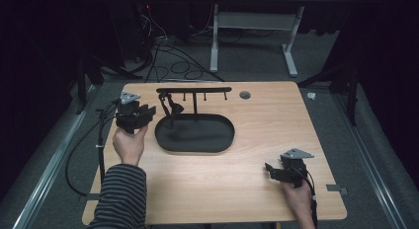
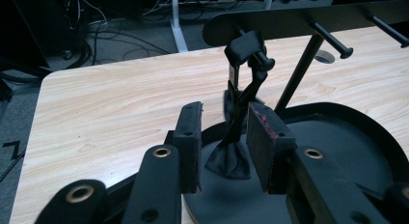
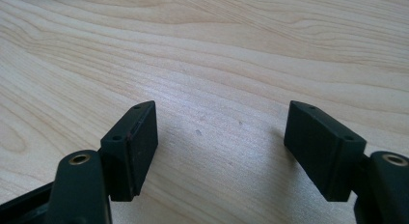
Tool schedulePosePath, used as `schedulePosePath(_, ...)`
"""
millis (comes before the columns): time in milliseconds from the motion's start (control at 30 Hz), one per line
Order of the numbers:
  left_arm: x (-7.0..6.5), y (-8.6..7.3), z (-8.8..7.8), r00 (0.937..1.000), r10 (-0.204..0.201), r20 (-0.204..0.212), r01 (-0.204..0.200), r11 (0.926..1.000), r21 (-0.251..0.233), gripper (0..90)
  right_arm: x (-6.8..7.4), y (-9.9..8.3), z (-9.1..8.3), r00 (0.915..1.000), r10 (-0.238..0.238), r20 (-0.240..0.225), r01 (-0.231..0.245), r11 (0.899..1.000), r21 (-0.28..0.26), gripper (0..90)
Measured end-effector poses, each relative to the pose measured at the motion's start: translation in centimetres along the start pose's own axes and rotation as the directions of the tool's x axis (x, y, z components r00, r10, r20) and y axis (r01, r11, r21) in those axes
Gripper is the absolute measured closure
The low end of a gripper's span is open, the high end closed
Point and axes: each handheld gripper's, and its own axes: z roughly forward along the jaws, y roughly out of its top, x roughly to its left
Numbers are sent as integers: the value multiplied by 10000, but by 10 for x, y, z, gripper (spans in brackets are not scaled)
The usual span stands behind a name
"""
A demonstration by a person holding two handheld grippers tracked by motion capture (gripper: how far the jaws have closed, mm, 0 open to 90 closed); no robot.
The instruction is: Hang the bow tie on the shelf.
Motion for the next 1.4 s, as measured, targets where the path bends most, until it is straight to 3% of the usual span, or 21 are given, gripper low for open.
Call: schedulePosePath(1400,11,-39,-38,9998,-204,30,205,9994,-290,636,0,0,0,10000,45,7,-45,10000,6,288)
